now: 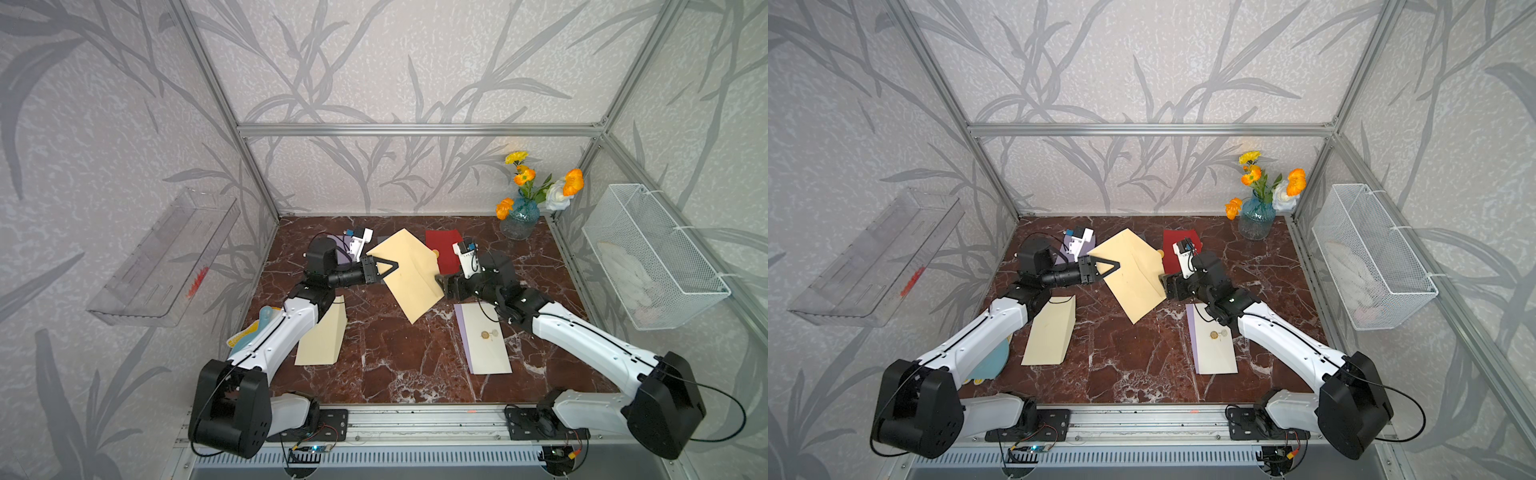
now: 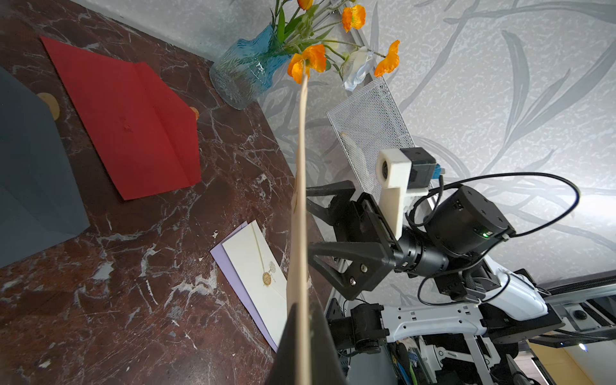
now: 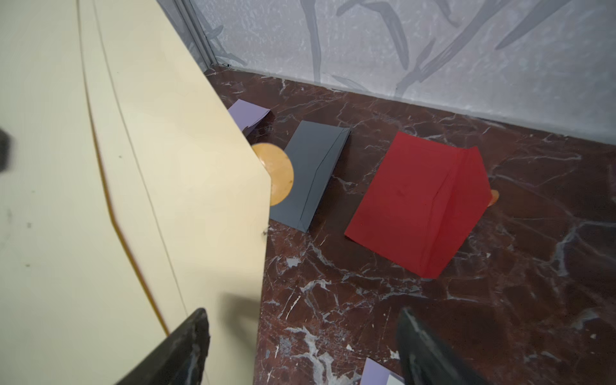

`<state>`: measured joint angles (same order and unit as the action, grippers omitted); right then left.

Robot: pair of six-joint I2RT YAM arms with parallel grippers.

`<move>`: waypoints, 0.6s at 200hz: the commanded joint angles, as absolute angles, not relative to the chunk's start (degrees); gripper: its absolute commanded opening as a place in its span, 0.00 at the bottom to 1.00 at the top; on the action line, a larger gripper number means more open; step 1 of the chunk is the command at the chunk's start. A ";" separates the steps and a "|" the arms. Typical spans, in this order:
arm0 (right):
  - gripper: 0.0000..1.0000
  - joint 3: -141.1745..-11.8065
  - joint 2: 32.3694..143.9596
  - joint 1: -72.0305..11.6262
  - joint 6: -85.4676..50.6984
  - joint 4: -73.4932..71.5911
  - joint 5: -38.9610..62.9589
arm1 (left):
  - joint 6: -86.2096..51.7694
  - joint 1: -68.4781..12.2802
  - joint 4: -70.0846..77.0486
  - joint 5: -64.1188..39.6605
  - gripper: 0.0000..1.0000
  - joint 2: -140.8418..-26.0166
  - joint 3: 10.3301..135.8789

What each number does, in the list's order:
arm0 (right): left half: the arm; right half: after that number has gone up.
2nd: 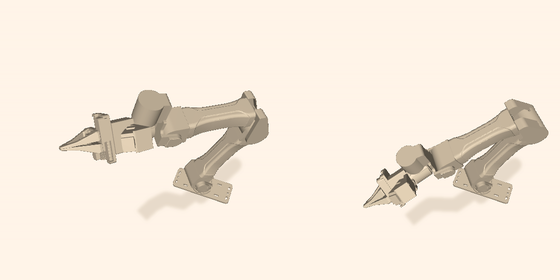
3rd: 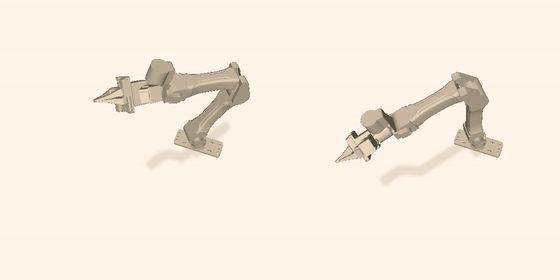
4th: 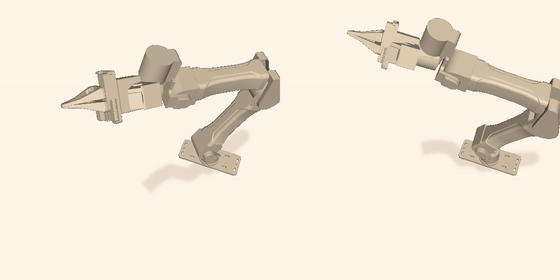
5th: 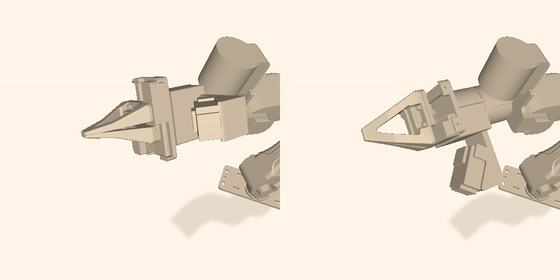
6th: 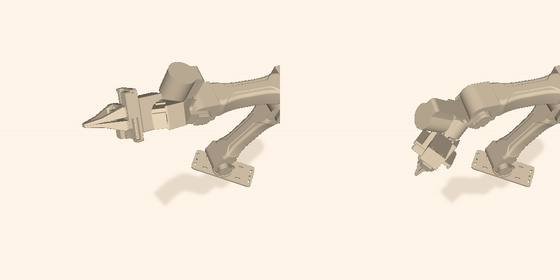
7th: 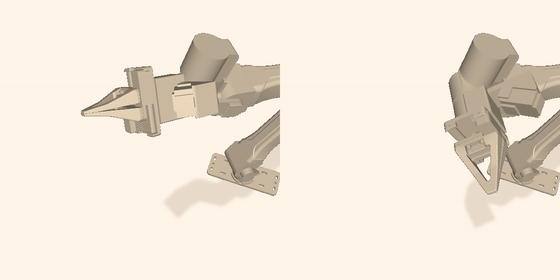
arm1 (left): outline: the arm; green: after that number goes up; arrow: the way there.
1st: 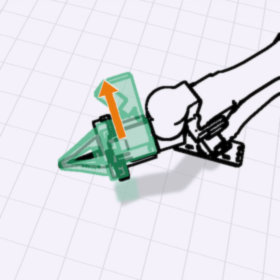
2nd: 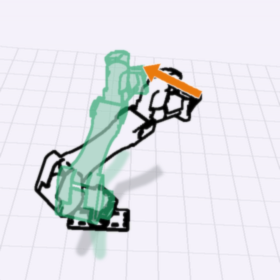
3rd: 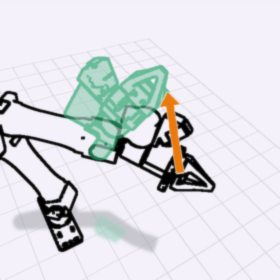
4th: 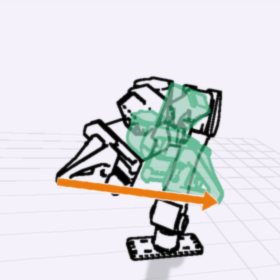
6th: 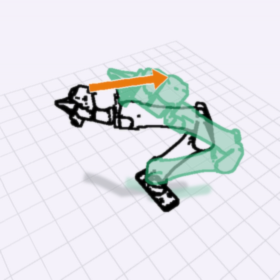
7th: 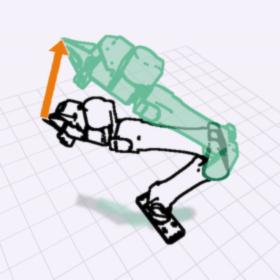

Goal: Open the envelope
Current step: Open the envelope flap on the envelope, then place the envelope at the center of the board.

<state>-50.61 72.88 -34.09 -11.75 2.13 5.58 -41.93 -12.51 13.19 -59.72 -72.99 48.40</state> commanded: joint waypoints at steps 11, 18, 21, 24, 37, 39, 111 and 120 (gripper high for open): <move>0.87 -49.14 70.69 -31.44 -16.26 -3.05 17.53 | -41.33 -11.71 13.49 -63.22 0.00 -69.93 49.48; 0.87 -49.04 70.59 -30.71 -16.97 -3.70 18.96 | -40.90 -11.61 12.58 -63.47 0.00 -69.71 49.53; 0.87 -48.97 70.53 -30.37 -17.29 -3.89 19.57 | -40.56 -11.58 12.00 -63.54 0.00 -69.62 49.63; 0.87 -48.96 70.57 -30.02 -17.58 -4.21 20.27 | -40.22 -11.48 11.37 -63.62 0.00 -69.53 49.69; 0.87 -48.88 70.57 -28.92 -18.88 -5.81 23.60 | -39.55 -11.26 9.70 -63.93 0.00 -69.19 49.76; 0.87 -48.91 70.58 -28.76 -19.07 -6.18 23.96 | -39.55 -11.25 9.74 -64.08 0.00 -69.18 49.66; 0.82 -52.42 74.68 -26.82 -23.61 -10.69 42.17 | -42.13 -9.42 13.63 -66.29 0.00 -68.71 48.45; 0.81 -53.09 75.45 -26.85 -23.73 -10.31 43.44 | -43.04 -9.44 14.93 -66.66 0.00 -68.81 48.34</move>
<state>-50.26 73.56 -26.92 -22.17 -8.12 35.40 -41.56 -9.93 10.98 -63.90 -69.78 48.38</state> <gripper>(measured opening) 0.820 0.047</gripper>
